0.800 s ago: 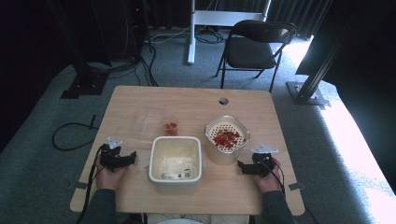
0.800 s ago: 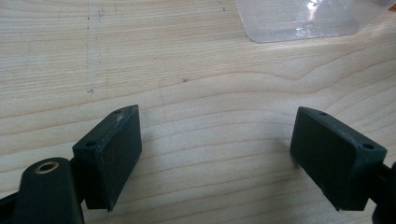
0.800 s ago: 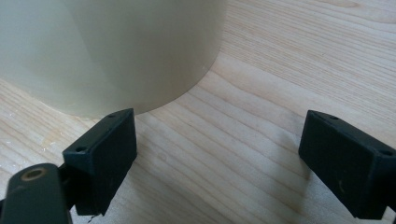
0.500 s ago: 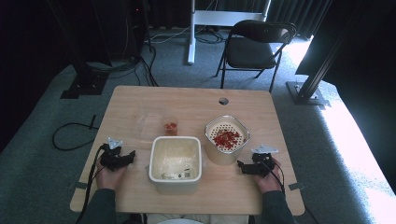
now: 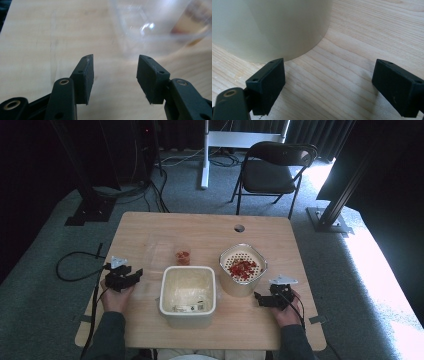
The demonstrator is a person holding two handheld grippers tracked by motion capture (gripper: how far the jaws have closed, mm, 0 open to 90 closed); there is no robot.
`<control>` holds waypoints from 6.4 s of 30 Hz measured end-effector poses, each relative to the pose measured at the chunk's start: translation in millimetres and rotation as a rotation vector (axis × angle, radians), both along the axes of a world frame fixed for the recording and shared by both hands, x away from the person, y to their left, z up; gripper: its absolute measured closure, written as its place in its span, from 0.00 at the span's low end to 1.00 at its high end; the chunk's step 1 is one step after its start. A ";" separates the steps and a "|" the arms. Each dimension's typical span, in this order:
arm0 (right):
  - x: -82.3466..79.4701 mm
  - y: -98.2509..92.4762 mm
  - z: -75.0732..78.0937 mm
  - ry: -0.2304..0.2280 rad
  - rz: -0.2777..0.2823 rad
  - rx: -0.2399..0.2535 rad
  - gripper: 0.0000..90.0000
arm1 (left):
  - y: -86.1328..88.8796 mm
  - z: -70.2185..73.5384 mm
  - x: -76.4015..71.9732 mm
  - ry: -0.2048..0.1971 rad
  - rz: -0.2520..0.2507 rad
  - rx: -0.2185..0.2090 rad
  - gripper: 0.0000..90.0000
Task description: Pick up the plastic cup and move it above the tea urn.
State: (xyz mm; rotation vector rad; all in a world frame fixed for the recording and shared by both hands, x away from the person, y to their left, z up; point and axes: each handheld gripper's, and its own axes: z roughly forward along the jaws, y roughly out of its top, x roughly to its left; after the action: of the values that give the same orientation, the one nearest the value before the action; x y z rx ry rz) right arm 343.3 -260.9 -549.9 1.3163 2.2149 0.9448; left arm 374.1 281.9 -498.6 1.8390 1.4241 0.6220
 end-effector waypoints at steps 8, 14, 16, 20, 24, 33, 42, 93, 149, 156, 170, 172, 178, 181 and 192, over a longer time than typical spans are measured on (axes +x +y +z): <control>-0.1 0.0 0.0 0.000 -0.001 0.000 0.12 | -14.2 18.2 36.7 -0.014 -0.015 0.028 0.57; -0.1 0.0 0.0 0.000 -0.001 0.000 0.12 | -16.4 14.4 77.0 0.053 0.022 0.033 0.61; -0.1 0.1 0.0 0.000 -0.001 0.000 0.12 | -16.0 12.3 82.4 0.049 0.026 0.020 0.65; -0.2 0.1 0.0 0.000 -0.002 0.000 0.12 | -16.8 4.6 89.6 0.096 0.015 0.045 0.72; -0.3 0.2 0.0 0.000 -0.003 0.000 0.12 | -20.9 5.8 82.4 0.103 -0.009 0.108 0.88; -0.3 0.2 0.0 -0.001 -0.004 0.000 0.12 | -1.7 4.4 22.2 0.094 0.002 0.053 0.91; -0.4 0.3 0.0 -0.001 -0.005 0.001 0.12 | 9.0 15.2 -13.3 0.037 -0.057 0.029 0.65; -0.4 0.2 -0.1 -0.001 -0.004 0.000 0.12 | 12.3 12.4 49.4 0.229 -0.217 0.169 0.89; -0.3 0.1 0.0 -0.001 -0.004 0.000 0.12 | -132.4 172.2 -4.4 -0.165 -0.670 -0.269 0.90; -0.3 0.1 0.0 -0.001 -0.004 0.000 0.12 | -135.7 161.1 0.8 -0.164 -0.675 -0.250 0.67; -0.3 0.2 -0.1 -0.002 -0.004 0.000 0.12 | -125.4 132.7 2.3 -0.092 -0.658 -0.183 0.69; -0.3 0.2 0.0 -0.002 -0.005 0.000 0.12 | -128.8 129.8 4.7 -0.072 -0.669 -0.177 0.73; -0.3 0.2 -0.1 -0.002 -0.004 0.000 0.12 | -135.6 128.7 9.7 -0.069 -0.674 -0.212 0.93; -0.3 0.2 -0.1 -0.002 -0.004 0.000 0.12 | -133.7 132.7 12.8 -0.089 -0.637 -0.267 0.95; -0.3 0.2 0.0 -0.001 -0.004 0.000 0.12 | -140.6 140.5 14.9 -0.141 -0.668 -0.346 0.84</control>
State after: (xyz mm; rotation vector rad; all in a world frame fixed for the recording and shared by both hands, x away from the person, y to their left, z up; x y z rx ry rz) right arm 343.0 -260.7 -549.9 1.3195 2.2104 0.9435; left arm 388.9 141.3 -358.1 1.7935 0.6942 0.1470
